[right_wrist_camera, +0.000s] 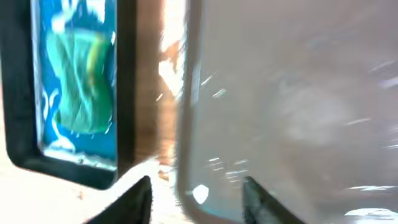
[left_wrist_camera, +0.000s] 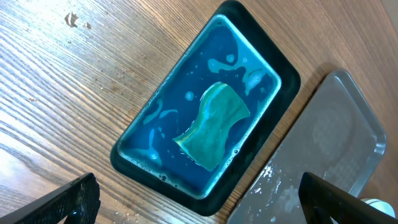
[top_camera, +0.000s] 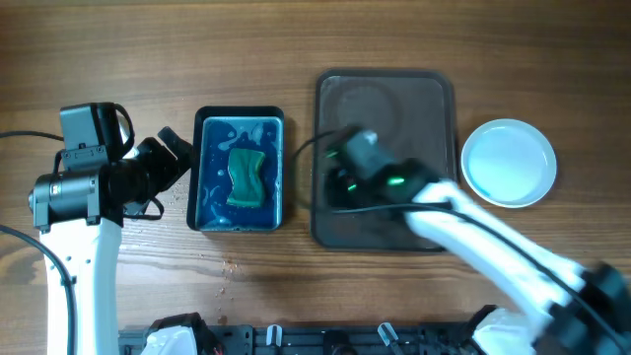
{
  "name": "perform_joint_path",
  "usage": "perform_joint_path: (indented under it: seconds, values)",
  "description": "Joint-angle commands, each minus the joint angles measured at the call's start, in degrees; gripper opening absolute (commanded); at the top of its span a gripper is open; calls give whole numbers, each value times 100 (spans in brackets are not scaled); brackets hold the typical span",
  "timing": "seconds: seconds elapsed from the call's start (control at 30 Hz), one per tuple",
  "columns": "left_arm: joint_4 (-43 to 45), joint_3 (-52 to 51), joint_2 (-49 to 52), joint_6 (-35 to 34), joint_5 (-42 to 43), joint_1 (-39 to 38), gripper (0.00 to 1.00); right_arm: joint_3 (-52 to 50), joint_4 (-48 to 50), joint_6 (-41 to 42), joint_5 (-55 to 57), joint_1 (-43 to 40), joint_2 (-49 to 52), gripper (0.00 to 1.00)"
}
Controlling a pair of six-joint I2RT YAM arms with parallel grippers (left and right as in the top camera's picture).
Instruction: Clean dirty plates on tray and stack at the side
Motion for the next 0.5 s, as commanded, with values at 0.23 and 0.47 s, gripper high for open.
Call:
perform_joint_path:
  seconds: [0.23, 0.47]
  values:
    - [-2, 70, -42, 7, 68, 37, 100, -271, -76, -1919, -1541, -1718, 236, 20]
    - [-2, 70, -42, 7, 68, 37, 100, -271, 1318, -988, -966, -1174, 1040, 4]
